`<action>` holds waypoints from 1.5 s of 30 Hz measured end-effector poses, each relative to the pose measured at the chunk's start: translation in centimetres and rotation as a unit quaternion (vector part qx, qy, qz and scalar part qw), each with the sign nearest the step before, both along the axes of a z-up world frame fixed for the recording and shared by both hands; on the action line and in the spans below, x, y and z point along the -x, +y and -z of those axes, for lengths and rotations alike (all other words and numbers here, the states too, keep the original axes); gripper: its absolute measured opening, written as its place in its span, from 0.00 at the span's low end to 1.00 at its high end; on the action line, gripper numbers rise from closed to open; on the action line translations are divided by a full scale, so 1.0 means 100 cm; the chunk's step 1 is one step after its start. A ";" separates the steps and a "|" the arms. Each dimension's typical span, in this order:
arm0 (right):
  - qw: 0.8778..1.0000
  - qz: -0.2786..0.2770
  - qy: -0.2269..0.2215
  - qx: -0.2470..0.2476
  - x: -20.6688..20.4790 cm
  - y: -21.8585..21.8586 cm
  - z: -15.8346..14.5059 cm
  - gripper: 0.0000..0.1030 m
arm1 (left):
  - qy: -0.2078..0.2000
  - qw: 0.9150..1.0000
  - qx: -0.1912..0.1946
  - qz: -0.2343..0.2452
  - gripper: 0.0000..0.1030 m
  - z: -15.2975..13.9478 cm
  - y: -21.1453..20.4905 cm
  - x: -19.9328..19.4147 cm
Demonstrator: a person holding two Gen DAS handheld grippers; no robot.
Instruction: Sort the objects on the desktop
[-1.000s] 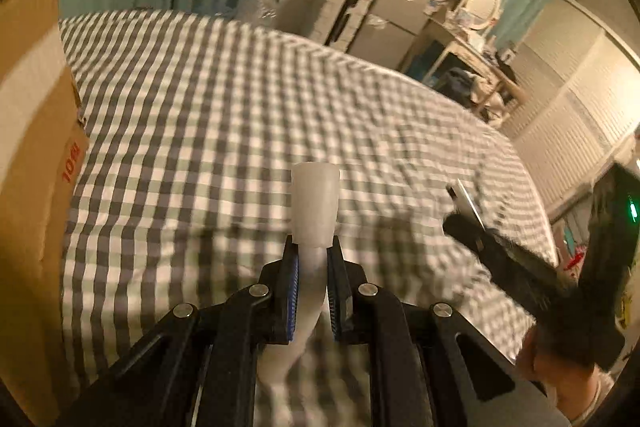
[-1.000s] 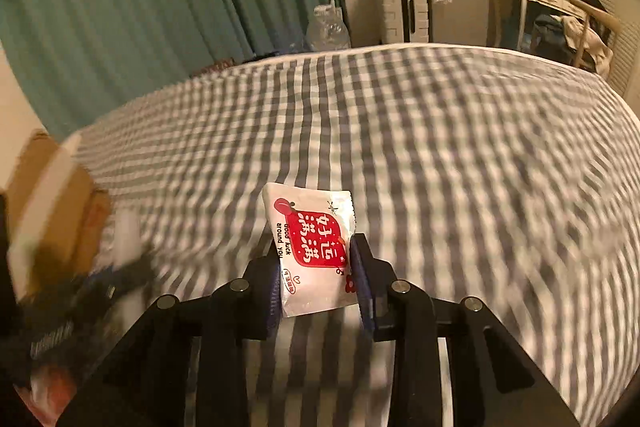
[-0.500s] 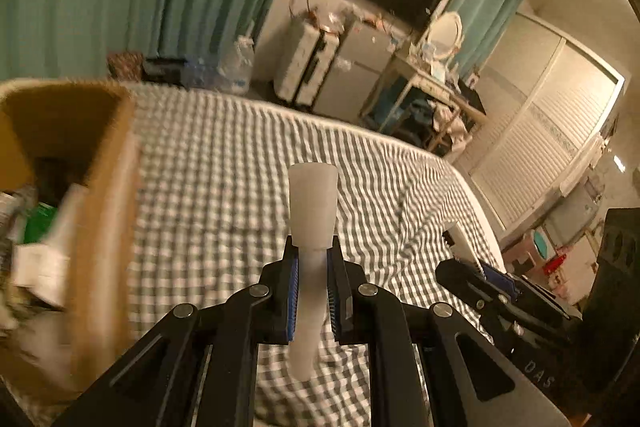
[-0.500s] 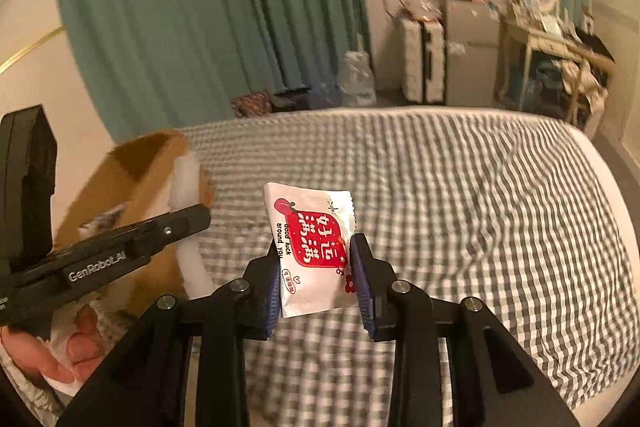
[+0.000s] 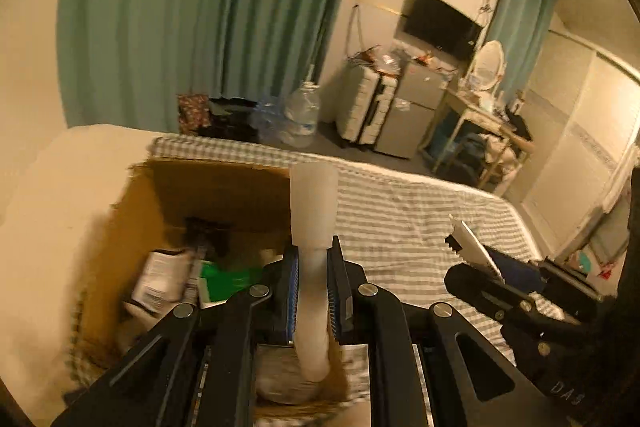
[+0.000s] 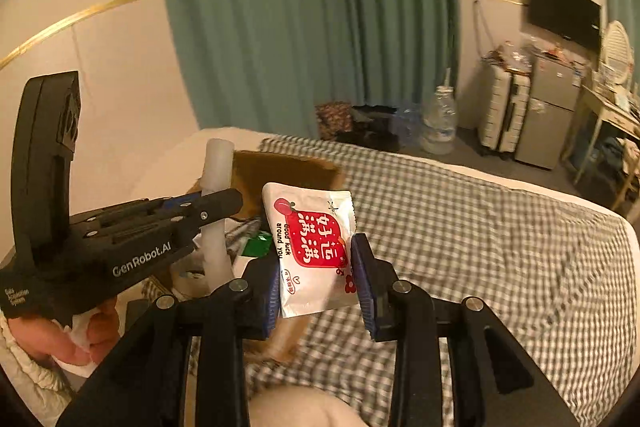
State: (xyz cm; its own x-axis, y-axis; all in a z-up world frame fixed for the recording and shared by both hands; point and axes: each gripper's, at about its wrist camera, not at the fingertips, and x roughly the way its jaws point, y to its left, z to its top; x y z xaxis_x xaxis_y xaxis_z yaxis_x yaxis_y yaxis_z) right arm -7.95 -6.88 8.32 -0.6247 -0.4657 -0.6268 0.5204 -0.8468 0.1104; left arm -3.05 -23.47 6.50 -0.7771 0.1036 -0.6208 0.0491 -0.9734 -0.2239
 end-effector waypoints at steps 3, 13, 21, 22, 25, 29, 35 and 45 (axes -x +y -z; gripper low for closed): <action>1.000 -0.004 -0.024 -0.002 0.016 -0.022 0.016 0.31 | -0.016 1.000 0.019 -0.016 0.12 0.016 -0.022 0.006; 0.999 -0.032 -0.035 -0.016 0.044 -0.074 0.052 0.87 | -0.079 0.992 0.068 -0.065 0.97 0.078 -0.046 0.027; 1.000 0.022 -0.007 -0.017 0.026 -0.039 0.043 0.91 | -0.072 0.991 0.085 -0.074 0.99 0.076 -0.044 0.013; 0.999 0.032 0.001 -0.023 0.022 -0.032 0.040 0.91 | -0.070 0.991 0.086 -0.073 0.99 0.072 -0.042 0.010; 0.997 0.070 0.022 -0.031 0.010 -0.005 0.027 0.94 | -0.053 0.991 0.097 -0.074 0.99 0.055 -0.032 0.000; 0.992 0.108 0.059 -0.039 -0.011 0.025 0.003 1.00 | -0.008 0.988 0.123 -0.089 1.00 0.012 -0.006 -0.021; 0.986 0.152 0.069 -0.029 -0.050 0.075 0.002 1.00 | 0.024 0.989 0.115 -0.094 1.00 -0.002 0.042 -0.063; 0.980 0.195 0.022 0.006 -0.079 0.133 0.039 1.00 | 0.006 0.989 0.116 -0.093 1.00 0.063 0.081 -0.083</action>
State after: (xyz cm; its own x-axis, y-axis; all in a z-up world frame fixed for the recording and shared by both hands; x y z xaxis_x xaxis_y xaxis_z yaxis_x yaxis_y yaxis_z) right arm -0.01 6.40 4.45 -0.7835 -0.1925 -0.5908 0.1612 -0.9812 0.1060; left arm 5.23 -15.42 0.22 -0.7771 -0.1867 -0.6010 0.2313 -0.9729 0.0031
